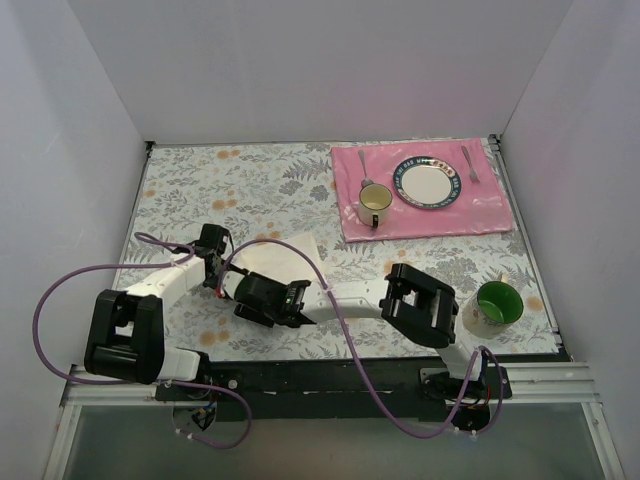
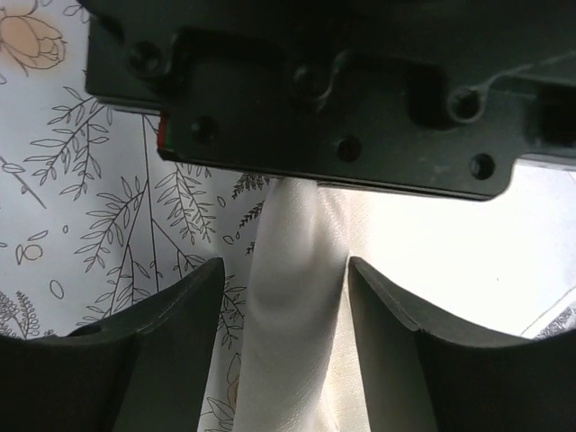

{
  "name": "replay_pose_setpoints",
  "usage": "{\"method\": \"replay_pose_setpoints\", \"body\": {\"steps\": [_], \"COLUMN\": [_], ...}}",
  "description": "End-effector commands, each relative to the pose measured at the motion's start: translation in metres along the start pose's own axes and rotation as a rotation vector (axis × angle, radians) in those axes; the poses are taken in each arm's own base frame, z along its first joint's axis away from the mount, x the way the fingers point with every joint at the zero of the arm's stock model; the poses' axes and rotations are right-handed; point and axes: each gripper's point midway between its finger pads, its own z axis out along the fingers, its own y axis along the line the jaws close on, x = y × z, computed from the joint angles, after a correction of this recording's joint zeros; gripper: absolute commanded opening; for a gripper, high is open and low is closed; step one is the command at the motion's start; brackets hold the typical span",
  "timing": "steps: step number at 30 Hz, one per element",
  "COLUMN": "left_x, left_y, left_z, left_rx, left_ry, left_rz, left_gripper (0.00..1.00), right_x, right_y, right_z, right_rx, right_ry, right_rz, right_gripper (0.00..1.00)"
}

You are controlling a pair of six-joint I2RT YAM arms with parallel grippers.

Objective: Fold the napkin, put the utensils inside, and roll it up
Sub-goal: Roll the napkin with the utensil

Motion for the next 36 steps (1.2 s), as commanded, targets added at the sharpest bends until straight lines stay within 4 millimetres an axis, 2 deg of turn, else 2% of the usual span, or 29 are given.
{"method": "replay_pose_setpoints", "body": {"steps": [1,2,4,8,11,15,16,17,18,20,21,22,24,28,33,36], "left_x": [0.004,0.004,0.005,0.005,0.001,-0.005,-0.005,-0.006,-0.007,-0.014,-0.017,-0.018,-0.032,-0.039,-0.031,-0.024], "left_y": [0.033,0.033,0.034,0.035,0.035,0.028,0.023,0.021,0.020,0.008,0.005,0.001,-0.012,-0.021,-0.014,-0.010], "left_z": [0.002,0.001,0.000,-0.003,-0.005,-0.011,-0.012,-0.013,-0.014,-0.023,-0.027,-0.031,-0.046,-0.062,-0.057,-0.045], "left_rx": [-0.134,-0.134,-0.135,-0.128,-0.120,-0.079,-0.054,-0.045,-0.041,-0.001,0.007,0.019,0.055,0.070,0.070,0.053], "left_ry": [-0.001,-0.002,0.000,-0.011,-0.035,-0.074,-0.075,-0.078,-0.088,-0.125,-0.142,-0.148,-0.221,-0.267,-0.230,-0.179], "left_rz": [-0.009,-0.008,-0.010,-0.009,-0.009,-0.003,0.004,0.010,0.017,0.039,0.049,0.061,0.082,0.121,0.115,0.108], "left_gripper": [0.00,0.00,0.00,0.00,0.00,0.00,0.00,0.07,0.30,0.47,0.59,0.64,0.69,0.73,0.73,0.73], "right_x": [-0.005,-0.002,0.008,0.028,0.039,0.048,0.049,0.050,0.050,0.049,0.048,0.049,0.051,0.052,0.057,0.058], "right_y": [-0.008,-0.008,-0.005,0.000,0.006,0.020,0.022,0.023,0.027,0.030,0.032,0.033,0.033,0.033,0.029,0.030], "right_z": [0.012,0.012,0.015,0.017,0.016,0.019,0.020,0.021,0.019,0.019,0.017,0.016,0.016,0.015,0.016,0.018], "right_rx": [0.077,0.077,0.056,0.010,-0.072,-0.249,-0.277,-0.295,-0.347,-0.396,-0.450,-0.475,-0.523,-0.633,-0.761,-0.824], "right_ry": [-0.011,-0.005,0.011,0.043,0.046,0.058,0.061,0.065,0.062,0.052,0.049,0.053,0.069,0.084,0.111,0.134], "right_rz": [-0.011,-0.006,0.019,0.072,0.123,0.197,0.206,0.222,0.237,0.270,0.305,0.321,0.364,0.466,0.618,0.696], "right_gripper": [0.63,0.61,0.47,0.29,0.11,0.01,0.01,0.01,0.01,0.01,0.01,0.01,0.01,0.01,0.01,0.01]}}
